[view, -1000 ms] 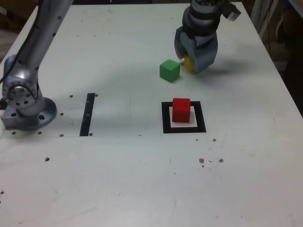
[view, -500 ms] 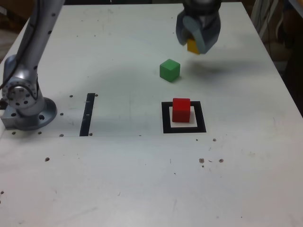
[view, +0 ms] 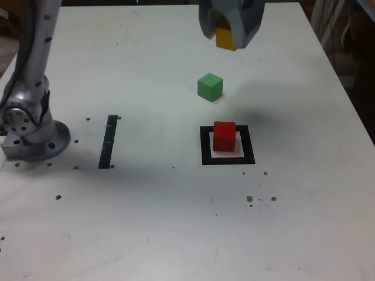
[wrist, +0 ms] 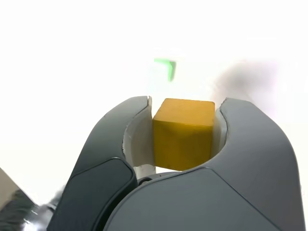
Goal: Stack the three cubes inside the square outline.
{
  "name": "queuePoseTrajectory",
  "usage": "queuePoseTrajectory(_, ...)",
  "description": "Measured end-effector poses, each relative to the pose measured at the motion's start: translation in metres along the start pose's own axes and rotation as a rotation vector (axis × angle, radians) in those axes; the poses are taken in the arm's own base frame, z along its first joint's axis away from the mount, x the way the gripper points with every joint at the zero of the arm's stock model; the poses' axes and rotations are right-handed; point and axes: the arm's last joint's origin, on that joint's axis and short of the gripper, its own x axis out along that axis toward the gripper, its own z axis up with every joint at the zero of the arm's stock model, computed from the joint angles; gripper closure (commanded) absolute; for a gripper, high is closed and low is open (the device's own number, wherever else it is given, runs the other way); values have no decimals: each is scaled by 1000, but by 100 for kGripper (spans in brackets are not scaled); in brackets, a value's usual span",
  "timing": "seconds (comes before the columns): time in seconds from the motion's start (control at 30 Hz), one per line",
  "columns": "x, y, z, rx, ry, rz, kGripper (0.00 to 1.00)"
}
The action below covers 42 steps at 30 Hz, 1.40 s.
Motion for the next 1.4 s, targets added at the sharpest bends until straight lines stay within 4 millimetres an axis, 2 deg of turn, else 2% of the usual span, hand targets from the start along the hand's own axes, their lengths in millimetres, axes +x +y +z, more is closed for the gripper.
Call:
queuePoseTrajectory(0.1,-8,-23,-1,-51,-28,-41,85)
queuePoseTrajectory(0.23,-1,-49,8,-114,-8,-126,86)
queuePoseTrajectory(0.37,6,-61,10,-222,33,-156,86)
queuePoseTrajectory(0.7,28,-71,22,-524,129,-157,86)
queuePoseTrajectory(0.87,38,-72,43,-669,148,-150,86)
queuePoseTrajectory(1.4,50,-74,53,-628,157,-160,85)
